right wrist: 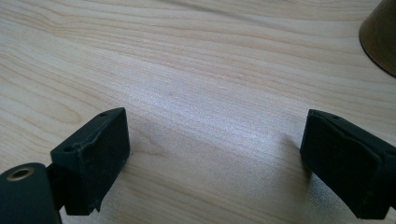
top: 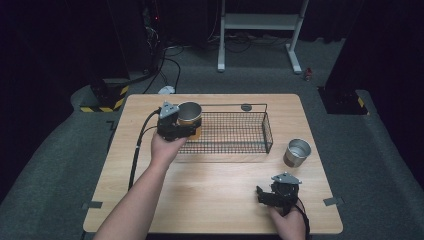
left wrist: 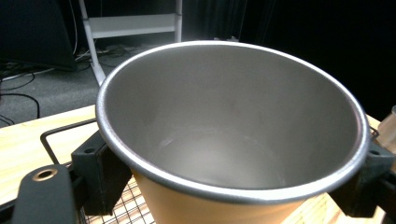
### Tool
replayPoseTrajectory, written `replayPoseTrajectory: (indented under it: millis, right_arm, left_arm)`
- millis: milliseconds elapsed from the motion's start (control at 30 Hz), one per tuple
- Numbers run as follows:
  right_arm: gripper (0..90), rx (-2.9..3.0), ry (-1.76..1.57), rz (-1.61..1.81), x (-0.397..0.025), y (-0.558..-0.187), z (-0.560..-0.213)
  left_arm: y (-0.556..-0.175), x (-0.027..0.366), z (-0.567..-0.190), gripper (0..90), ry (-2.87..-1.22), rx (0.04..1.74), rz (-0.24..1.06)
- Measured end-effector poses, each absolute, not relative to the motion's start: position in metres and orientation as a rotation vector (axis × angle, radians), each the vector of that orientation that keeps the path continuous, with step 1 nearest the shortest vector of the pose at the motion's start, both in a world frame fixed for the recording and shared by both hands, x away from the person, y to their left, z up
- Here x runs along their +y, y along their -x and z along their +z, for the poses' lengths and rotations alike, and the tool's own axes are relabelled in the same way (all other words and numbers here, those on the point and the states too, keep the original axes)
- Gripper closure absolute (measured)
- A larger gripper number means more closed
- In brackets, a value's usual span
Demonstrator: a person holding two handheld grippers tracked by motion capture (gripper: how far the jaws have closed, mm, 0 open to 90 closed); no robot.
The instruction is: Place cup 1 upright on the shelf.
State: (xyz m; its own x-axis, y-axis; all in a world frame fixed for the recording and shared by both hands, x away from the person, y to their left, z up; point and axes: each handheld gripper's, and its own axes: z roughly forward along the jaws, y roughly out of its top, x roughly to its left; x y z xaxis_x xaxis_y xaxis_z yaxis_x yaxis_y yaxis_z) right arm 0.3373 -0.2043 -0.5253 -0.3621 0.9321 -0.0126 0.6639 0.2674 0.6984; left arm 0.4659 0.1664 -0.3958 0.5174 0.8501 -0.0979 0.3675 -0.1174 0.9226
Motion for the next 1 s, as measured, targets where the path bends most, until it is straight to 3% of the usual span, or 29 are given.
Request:
replayPoseTrajectory:
  millis: [1000]
  right_arm:
    - [8.2, 2.123, -1.440, 0.852, -0.205, -0.337, -0.525]
  left_arm:
    - [-0.498, 0.156, -0.429, 15.0, -1.765, 1.160, 0.547]
